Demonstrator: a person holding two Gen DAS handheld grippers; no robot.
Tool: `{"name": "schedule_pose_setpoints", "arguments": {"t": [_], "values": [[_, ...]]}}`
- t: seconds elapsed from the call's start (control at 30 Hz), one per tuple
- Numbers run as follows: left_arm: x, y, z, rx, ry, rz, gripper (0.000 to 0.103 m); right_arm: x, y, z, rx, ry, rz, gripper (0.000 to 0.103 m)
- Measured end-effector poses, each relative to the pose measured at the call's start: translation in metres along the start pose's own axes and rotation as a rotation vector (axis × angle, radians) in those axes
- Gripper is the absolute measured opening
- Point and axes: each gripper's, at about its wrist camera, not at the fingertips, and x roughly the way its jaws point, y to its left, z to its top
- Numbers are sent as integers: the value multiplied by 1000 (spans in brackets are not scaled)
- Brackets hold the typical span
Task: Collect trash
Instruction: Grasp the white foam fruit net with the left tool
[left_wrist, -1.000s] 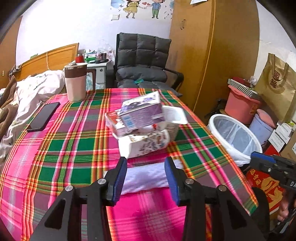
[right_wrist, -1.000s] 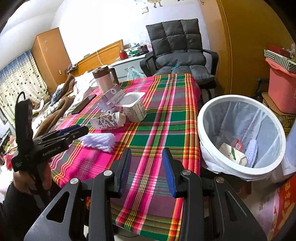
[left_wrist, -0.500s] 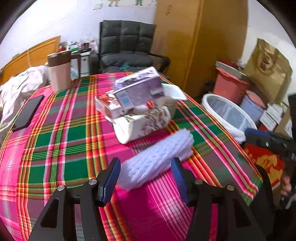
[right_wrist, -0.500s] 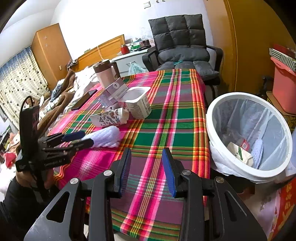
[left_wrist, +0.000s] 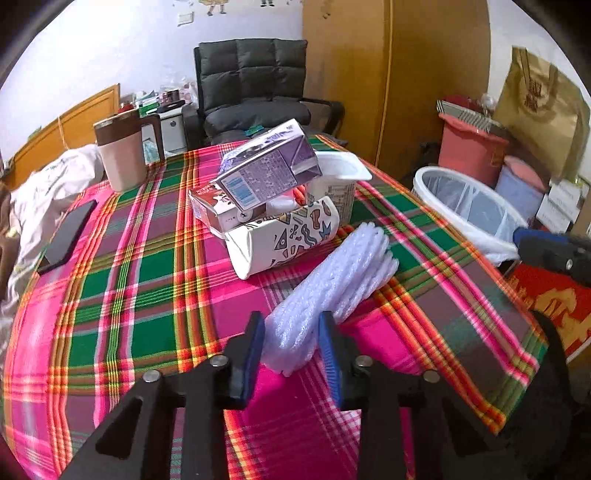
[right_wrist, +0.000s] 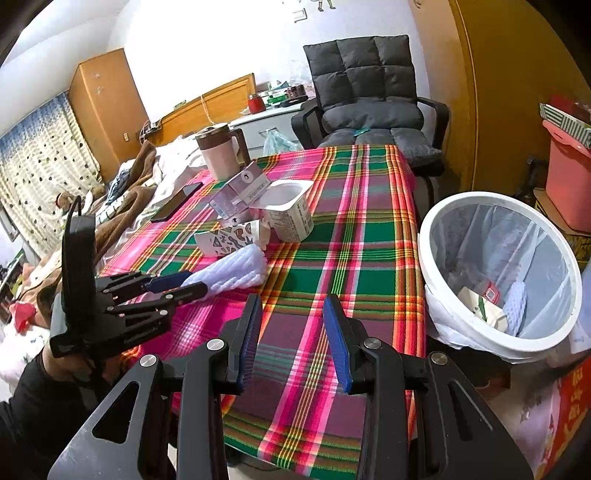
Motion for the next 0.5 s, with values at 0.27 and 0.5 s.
{"name": "schedule_pose_setpoints", "arguments": {"t": [0.27, 0.5], "values": [[-20, 3, -13, -112, -26, 1, 12, 3, 0, 2, 13, 0, 4, 37], [-38, 2, -19, -207, -52, 8, 11, 13, 2, 9, 25, 9, -3, 37]]}}
